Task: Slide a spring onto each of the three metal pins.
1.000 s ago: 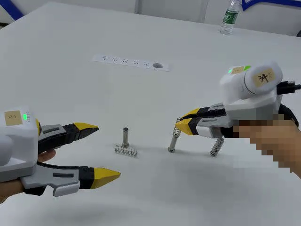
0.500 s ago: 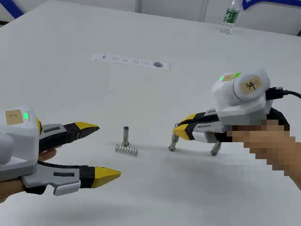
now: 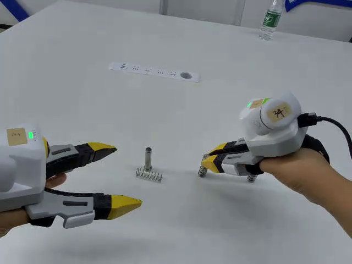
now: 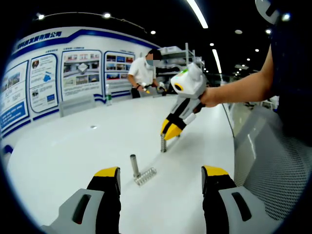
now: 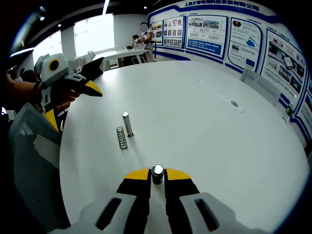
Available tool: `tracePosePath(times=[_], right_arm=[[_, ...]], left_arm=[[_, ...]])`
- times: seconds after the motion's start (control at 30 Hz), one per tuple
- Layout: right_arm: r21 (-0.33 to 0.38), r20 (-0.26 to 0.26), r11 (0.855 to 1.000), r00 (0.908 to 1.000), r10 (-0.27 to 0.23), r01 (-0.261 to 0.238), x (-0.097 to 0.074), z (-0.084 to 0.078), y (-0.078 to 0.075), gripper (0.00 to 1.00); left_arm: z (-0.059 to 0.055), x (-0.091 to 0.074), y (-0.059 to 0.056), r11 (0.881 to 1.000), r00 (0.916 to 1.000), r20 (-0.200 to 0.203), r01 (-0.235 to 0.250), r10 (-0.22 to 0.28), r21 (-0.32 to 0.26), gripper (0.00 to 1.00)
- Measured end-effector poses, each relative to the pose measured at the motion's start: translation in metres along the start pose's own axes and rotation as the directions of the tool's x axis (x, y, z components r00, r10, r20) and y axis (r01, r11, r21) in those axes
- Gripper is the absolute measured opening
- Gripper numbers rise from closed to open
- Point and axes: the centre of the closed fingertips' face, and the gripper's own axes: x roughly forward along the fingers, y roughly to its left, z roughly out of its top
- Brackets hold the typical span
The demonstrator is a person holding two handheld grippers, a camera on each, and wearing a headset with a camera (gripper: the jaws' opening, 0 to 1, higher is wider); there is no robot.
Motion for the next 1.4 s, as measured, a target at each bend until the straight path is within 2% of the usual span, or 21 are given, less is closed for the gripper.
tracePosePath(times=[0.63,0.9,1.1,1.23,1.4], right_arm=[[0.012,-0.017,1.000,0.9998,-0.004,0.004,-0.006,-0.009,0.001,0.13],[-0.005,-0.035,1.000,0.9991,0.024,-0.024,-0.014,-0.012,0.026,0.14],[-0.035,-0.010,0.998,0.9981,0.060,-0.060,-0.015,0.002,0.049,0.14],[-0.062,0.006,0.995,0.9966,0.082,-0.082,-0.007,0.015,0.059,0.14],[-0.088,0.002,0.991,0.9947,0.103,-0.102,0.008,0.022,0.066,0.16]], left_arm=[[0.002,0.000,-0.001,1.000,1.0000,0.004,0.000,0.000,0.001,0.69],[0.002,-0.001,-0.002,1.000,1.0000,0.003,-0.002,0.002,0.001,0.69],[0.002,-0.001,-0.002,1.000,1.0000,0.002,0.000,0.000,0.004,0.69],[0.003,0.000,-0.002,1.000,1.0000,0.003,0.002,-0.002,0.006,0.69],[0.003,-0.002,-0.001,1.000,1.0000,0.005,-0.002,0.002,0.005,0.69]])
